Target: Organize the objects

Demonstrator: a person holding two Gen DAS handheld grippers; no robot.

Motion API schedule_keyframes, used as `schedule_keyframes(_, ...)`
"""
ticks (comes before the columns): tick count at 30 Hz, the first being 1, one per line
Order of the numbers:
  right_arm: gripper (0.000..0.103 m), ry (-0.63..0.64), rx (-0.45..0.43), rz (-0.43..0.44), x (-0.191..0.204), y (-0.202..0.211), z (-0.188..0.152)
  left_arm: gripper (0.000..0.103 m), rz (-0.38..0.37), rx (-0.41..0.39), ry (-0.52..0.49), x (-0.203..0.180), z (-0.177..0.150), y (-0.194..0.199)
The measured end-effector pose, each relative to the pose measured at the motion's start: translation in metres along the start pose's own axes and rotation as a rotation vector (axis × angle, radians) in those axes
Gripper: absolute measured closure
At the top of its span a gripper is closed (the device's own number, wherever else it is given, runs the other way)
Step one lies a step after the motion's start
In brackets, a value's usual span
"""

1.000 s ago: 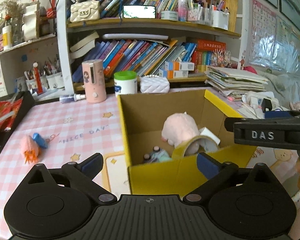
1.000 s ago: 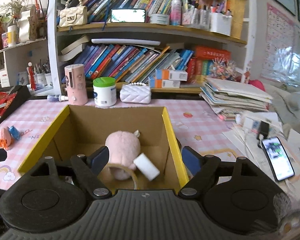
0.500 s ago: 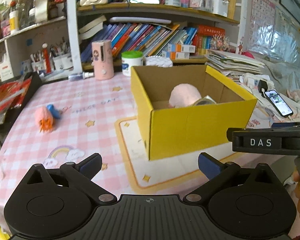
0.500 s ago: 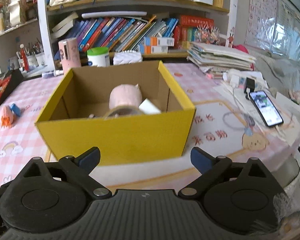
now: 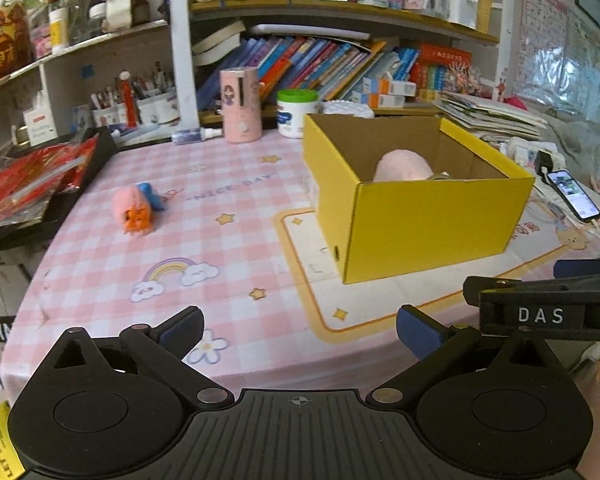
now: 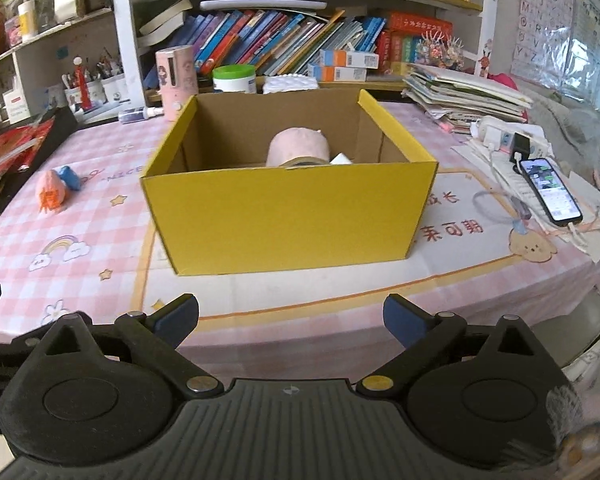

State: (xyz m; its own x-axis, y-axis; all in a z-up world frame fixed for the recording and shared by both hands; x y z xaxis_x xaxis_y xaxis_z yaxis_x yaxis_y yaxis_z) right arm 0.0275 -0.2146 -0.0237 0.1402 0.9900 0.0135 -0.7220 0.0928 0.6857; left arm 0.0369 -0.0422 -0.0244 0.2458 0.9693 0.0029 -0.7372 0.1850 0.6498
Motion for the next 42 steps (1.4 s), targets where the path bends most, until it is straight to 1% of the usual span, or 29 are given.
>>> schedule_keyframes(13, 0.003, 0.058, 0.043, 0.042, 0.033, 0.0, -0.013, 0.0, 0.064, 0.038, 0.043, 0.031, -0.02, 0.012)
schedule_keyframes(23, 0.003, 0.091, 0.079, 0.083, 0.062, -0.002, -0.022, 0.0, 0.094, 0.054, 0.068, 0.055, -0.035, 0.022)
schedule_keyframes(31, 0.003, 0.115, 0.089, 0.115, 0.088, -0.001, -0.029, 0.0, 0.126, 0.051, 0.091, 0.079, -0.044, 0.033)
schedule_keyframes(36, 0.003, 0.136, 0.079, 0.138, 0.106, 0.001, -0.029, 0.0, 0.151, 0.037, 0.108, 0.096, -0.047, 0.041)
schedule_keyframes(42, 0.003, 0.181, 0.072, 0.172, 0.134, 0.002, -0.026, 0.0, 0.188, 0.03, 0.152, 0.119, -0.051, 0.047)
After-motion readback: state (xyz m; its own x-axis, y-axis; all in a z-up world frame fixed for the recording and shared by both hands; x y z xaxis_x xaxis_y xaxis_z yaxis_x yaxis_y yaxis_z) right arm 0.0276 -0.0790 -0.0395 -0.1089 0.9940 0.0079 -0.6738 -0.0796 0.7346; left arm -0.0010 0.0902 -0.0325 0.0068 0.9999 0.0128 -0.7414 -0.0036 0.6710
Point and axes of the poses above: each gripper's, at about its wrist camera, not at the fingertips, and y roughly against the way its jaws point, x to its left, z to its top, the point moved 2 cm from there along -y, roughly the way its jaws point, and after that the axes turned 1 degree about x, right-handed, at the moved point
